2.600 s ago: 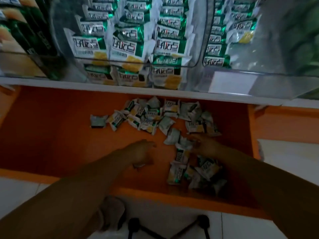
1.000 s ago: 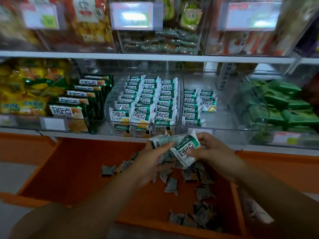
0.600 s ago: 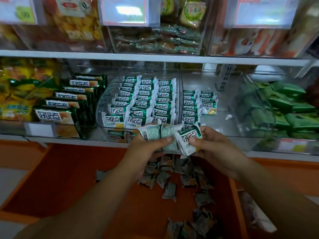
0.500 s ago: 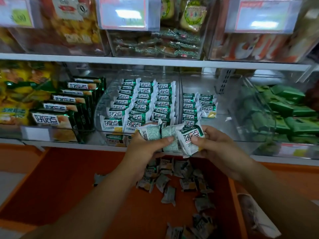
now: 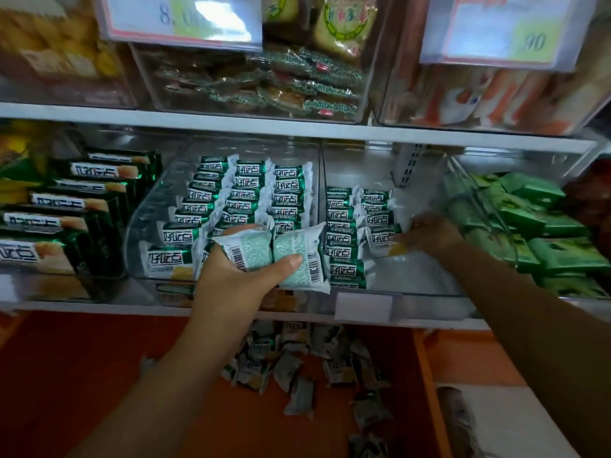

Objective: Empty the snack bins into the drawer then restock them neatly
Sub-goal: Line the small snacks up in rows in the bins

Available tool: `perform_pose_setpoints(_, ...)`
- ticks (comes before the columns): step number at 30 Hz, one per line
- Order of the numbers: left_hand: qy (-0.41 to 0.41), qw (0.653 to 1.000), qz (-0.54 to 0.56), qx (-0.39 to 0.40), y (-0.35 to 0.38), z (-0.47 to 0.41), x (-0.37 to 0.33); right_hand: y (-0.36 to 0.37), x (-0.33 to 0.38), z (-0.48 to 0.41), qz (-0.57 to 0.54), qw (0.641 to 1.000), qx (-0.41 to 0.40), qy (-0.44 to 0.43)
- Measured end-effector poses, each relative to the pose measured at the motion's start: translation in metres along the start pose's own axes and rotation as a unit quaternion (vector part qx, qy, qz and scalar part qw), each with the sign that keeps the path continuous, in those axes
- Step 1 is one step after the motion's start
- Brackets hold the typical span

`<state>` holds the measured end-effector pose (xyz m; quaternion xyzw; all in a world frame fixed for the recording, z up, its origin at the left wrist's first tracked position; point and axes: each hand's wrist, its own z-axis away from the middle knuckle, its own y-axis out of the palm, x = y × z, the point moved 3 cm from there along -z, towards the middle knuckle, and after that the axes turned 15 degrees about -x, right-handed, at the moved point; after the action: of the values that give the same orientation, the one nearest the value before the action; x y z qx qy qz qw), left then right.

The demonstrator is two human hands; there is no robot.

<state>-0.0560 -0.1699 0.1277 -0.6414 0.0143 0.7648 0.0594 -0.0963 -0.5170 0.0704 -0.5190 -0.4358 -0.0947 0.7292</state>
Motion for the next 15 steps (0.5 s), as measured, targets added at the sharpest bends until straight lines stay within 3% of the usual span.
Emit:
perform_pose_setpoints(4,0.006,1.000,-0.001,-0.021,0.000,-0.003,-0.001,0.015,0.005,-0.007,-0.076,0.996,0.006,0.048)
perform_pose_setpoints(11,0.009,0.999,-0.015,-0.029,0.000,0.000,-0.005,0.021,0.003,-0.011,-0.079,0.994,-0.013,0.070)
perform_pose_setpoints(13,0.013,1.000,-0.014,-0.020,0.001,0.004,-0.008,0.015,0.006,-0.006,-0.030,0.998,-0.036,0.036)
perform_pose_setpoints(15,0.004,0.999,-0.030,-0.021,0.001,0.002,-0.003,0.001,0.021,0.015,0.014,0.993,-0.101,-0.057)
